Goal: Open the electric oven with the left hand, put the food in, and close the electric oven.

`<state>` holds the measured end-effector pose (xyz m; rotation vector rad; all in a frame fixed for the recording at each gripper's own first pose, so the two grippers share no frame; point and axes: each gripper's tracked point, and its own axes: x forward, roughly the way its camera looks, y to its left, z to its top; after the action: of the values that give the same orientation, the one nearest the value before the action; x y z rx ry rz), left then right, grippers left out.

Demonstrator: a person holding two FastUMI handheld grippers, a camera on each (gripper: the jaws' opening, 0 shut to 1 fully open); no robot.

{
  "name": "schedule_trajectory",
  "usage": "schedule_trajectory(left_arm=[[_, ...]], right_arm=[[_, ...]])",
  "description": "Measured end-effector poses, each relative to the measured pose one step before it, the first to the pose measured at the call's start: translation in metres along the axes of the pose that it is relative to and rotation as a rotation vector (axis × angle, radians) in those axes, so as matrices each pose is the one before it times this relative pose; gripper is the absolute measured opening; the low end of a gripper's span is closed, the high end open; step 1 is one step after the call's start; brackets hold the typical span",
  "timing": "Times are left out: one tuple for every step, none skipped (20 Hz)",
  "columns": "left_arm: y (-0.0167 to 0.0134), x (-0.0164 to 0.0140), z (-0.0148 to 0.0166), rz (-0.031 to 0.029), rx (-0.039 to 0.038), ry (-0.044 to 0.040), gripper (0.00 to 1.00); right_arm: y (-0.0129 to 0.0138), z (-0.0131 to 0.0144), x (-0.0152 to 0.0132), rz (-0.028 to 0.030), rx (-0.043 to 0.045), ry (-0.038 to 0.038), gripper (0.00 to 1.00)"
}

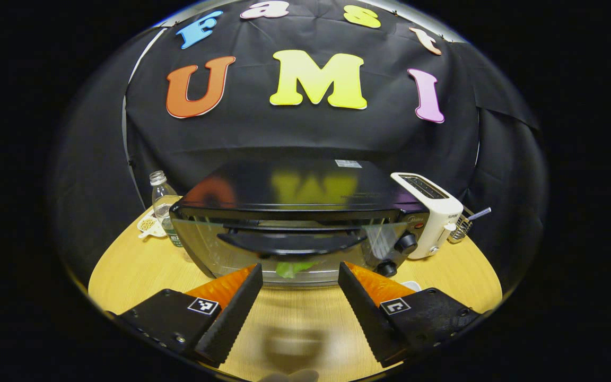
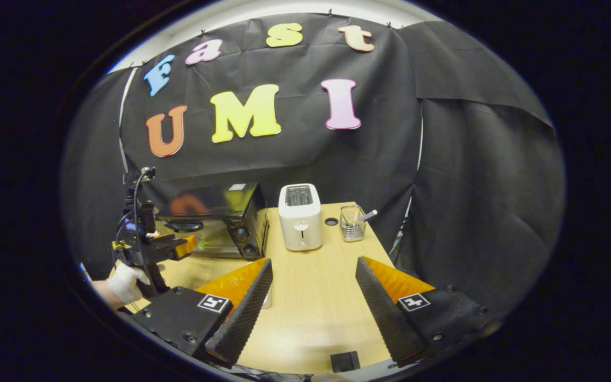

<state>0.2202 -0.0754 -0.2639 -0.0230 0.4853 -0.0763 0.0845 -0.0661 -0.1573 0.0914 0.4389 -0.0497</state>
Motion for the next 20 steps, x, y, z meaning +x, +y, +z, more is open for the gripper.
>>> schedule_trajectory(left_arm=[[-0.00173, 0.0007, -0.00244, -0.00399, 0.00296, 0.00471, 0.94], [-0.00018, 0.0004, -0.0026, 0.00225, 0.00679, 0.00545, 0.94], [0.00085, -0.00072, -0.00293, 0.00095, 0.00432, 0.00579, 0.94], [-0.00114, 0.00046, -0.0007, 0.00069, -0.00115, 0.00264, 0.94], [-0.00051, -0.00043, 0.00036, -0.00096, -0.00267, 0.00058, 0.94], [-0.00077, -0.00074, 0.00076, 0.00265, 0.00051, -0.002, 0.94], [-0.00035, -0.00117, 0.00149, 0.00092, 0.00206, -0.00493, 0.94], [0.00091, -0.00206, 0.00193, 0.0042, 0.00424, -0.00617, 0.95], [0.00048, -0.00319, 0.00204, 0.00568, 0.00383, -0.00679, 0.95], [-0.00098, -0.00428, 0.00224, -0.00237, -0.00049, -0.00317, 0.94], [-0.00158, -0.00599, 0.00342, -0.00017, -0.00075, -0.00656, 0.95], [-0.00086, -0.00558, 0.00445, -0.00244, 0.00267, -0.00922, 0.95], [0.00032, -0.00763, 0.00431, 0.00111, 0.00333, -0.01069, 0.94], [-0.00049, -0.00848, 0.00529, -0.00425, -0.00544, -0.01002, 0.94], [-0.00207, -0.00966, 0.00724, -0.00697, -0.00878, -0.0139, 0.95], [-0.0006, -0.01038, 0.00823, -0.00537, -0.00702, -0.01546, 0.95], [0.00081, -0.00991, 0.00798, -0.00234, -0.00251, -0.01636, 0.95], [0.00009, -0.00976, 0.00892, -0.00196, 0.00158, -0.01868, 0.95], [-0.00002, -0.01042, 0.01043, -0.00082, 0.00285, -0.01984, 0.94], [0.00068, -0.01044, 0.01068, -0.0005, 0.00137, -0.01918, 0.95]], right_arm=[[-0.00016, 0.00114, 0.00095, 0.00239, -0.00065, -0.0017, 1.0], [0.00081, 0.00213, 0.00096, 0.00319, -0.00297, -0.00127, 1.0], [0.00082, 0.00073, 0.00131, 0.0033, -0.00408, -0.00133, 1.0], [0.00149, 0.00102, 0.001, 0.00444, -0.00514, -0.00045, 1.0], [0.00047, 0.00092, 0.00062, 0.00292, -0.00461, -0.00146, 1.0], [0.00073, 0.00015, -0.00002, 0.00425, -0.00542, 0.00216, 1.0], [0.00168, 0.0, 0.00063, 0.00655, -0.00333, 0.00036, 1.0], [0.00152, 0.00085, 0.0007, 0.00707, -0.00305, 0.00051, 1.0], [0.00152, -0.00005, 0.00076, 0.00648, -0.00204, 0.0005, 1.0], [0.00236, 0.00078, 0.00114, 0.00651, -0.00387, -0.00047, 1.0], [0.00107, 0.00122, 0.00134, 0.00652, -0.00422, -0.00244, 1.0], [0.00269, 0.00195, 0.00062, 0.008, -0.00347, -0.00348, 1.0], [0.00214, 0.00188, -0.00002, 0.00744, -0.00264, -0.0052, 1.0], [0.00303, 0.00335, 0.00032, 0.0083, -0.00161, -0.00693, 1.0], [0.00306, 0.00274, 0.00006, 0.00719, -0.00216, -0.00663, 1.0], [0.00298, 0.00259, 0.00111, 0.00723, -0.00264, -0.00662, 0.91], [0.00338, 0.00388, -0.00059, 0.00664, -0.00287, -0.00913, 1.0], [0.00399, 0.0034, -0.00006, 0.00624, -0.00454, -0.00758, 1.0], [0.00349, 0.00327, -0.00042, 0.00626, -0.00452, -0.0094, 1.0], [0.00426, 0.00397, -0.00051, 0.00769, -0.00459, -0.00787, 0.91]])
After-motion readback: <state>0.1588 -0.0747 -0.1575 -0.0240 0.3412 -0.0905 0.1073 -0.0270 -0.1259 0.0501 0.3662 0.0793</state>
